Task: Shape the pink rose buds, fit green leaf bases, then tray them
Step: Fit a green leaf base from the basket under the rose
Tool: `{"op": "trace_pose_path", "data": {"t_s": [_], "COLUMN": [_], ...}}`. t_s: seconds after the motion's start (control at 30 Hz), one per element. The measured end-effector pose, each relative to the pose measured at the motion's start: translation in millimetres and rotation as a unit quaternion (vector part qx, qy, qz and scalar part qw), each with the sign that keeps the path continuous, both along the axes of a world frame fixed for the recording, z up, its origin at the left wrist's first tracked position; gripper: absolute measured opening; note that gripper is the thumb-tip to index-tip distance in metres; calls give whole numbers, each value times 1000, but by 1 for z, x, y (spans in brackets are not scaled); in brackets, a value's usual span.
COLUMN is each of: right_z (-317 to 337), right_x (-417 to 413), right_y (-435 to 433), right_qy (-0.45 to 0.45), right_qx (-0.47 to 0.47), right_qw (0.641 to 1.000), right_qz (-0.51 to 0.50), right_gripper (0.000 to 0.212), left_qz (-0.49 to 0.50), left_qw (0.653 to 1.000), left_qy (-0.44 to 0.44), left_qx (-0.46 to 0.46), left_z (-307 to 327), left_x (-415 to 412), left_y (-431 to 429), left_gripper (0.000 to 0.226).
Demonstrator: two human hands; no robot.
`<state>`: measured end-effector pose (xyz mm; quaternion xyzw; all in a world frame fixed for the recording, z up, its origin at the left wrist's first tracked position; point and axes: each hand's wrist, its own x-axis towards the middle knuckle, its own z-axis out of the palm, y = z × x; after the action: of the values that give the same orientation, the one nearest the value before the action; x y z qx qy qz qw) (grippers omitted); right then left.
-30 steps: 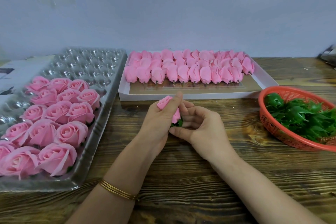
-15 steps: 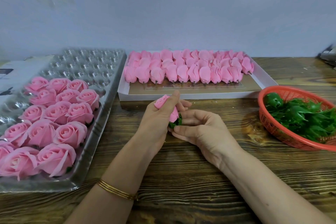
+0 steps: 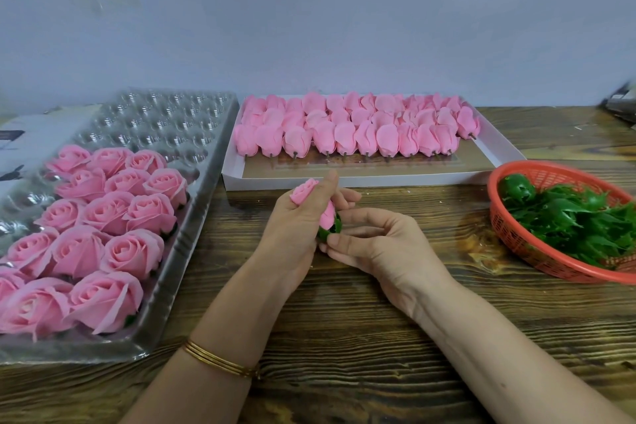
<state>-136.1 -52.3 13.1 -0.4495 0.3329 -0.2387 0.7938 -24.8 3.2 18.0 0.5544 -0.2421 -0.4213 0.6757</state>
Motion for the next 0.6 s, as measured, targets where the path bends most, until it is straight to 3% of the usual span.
{"op": "trace_pose_path", "data": {"t_s": [0.13, 0.3, 0.6], "right_z": [1, 4, 1], "right_x": [0, 0, 0], "right_y": [0, -2, -4], "right_qy": [0, -37, -44], "right_qx": [1, 78, 132], "right_qw": [1000, 996, 990], "right_qz": [13, 34, 26], "right_gripper": [37, 28, 15], "left_qz": [5, 6, 0], "left_qw": [1000, 1000, 1000], "left_qy": [-7, -14, 9], "left_qx": [-3, 3, 1], "left_z": [-1, -2, -1], "left_x": [1, 4, 3], "left_y": [0, 1, 1], "left_gripper": [44, 46, 45]}}
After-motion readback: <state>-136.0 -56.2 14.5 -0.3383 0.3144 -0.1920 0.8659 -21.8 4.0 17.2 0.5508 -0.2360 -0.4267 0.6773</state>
